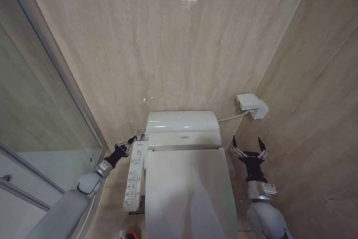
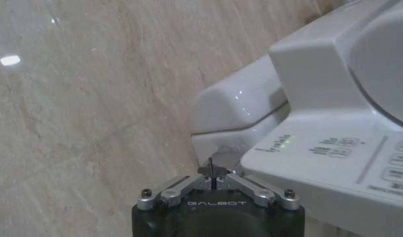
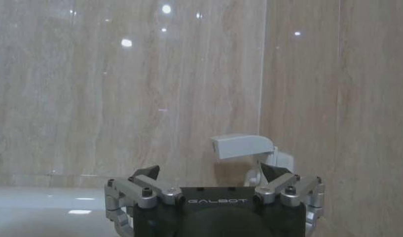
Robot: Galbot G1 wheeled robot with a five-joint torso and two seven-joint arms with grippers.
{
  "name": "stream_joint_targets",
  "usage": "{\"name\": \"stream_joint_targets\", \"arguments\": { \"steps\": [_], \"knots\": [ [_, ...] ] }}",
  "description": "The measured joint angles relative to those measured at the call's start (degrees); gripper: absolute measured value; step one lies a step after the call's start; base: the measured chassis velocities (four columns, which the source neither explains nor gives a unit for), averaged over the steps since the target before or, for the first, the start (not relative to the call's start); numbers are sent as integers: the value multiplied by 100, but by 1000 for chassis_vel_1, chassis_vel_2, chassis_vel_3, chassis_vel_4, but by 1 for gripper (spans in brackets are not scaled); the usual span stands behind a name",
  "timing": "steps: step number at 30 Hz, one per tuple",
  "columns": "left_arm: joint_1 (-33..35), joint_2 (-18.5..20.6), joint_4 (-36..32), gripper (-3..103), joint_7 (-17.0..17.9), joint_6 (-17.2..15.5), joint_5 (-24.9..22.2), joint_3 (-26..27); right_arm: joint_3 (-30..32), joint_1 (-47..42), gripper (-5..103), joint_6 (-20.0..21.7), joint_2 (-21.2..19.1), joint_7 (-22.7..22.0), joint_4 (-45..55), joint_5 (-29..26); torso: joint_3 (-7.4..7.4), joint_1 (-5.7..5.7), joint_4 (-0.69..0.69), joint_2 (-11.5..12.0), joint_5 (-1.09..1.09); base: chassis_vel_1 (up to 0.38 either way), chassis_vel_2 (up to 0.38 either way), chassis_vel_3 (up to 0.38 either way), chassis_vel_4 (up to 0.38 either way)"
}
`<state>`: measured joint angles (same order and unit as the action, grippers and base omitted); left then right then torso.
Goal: Open the toilet lid, clean the toilet bowl with a toilet brush, close the toilet lid, and flush.
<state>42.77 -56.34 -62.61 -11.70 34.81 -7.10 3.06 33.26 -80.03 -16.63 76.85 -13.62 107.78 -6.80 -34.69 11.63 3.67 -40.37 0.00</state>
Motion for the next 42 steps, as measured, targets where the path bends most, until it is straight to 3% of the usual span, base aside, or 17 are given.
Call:
{"name": "stream_joint_targets", "arguments": {
  "steps": [12,25,42],
  "knots": [
    [-96,-15,-46,0,-28,-13,5,-92,0,0,100,0,0,0,0,0,0,0,0,0,0,0,0,0,0],
    [-254,-169,480,0,-128,161,3,-194,0,0,100,0,0,-1,0,0,0,-1,-2,0,2,0,0,0,0],
    [-552,-662,1033,0,-137,264,9,-323,0,0,100,0,0,0,0,0,2,-1,-9,-1,8,0,0,0,0]
  ]
}}
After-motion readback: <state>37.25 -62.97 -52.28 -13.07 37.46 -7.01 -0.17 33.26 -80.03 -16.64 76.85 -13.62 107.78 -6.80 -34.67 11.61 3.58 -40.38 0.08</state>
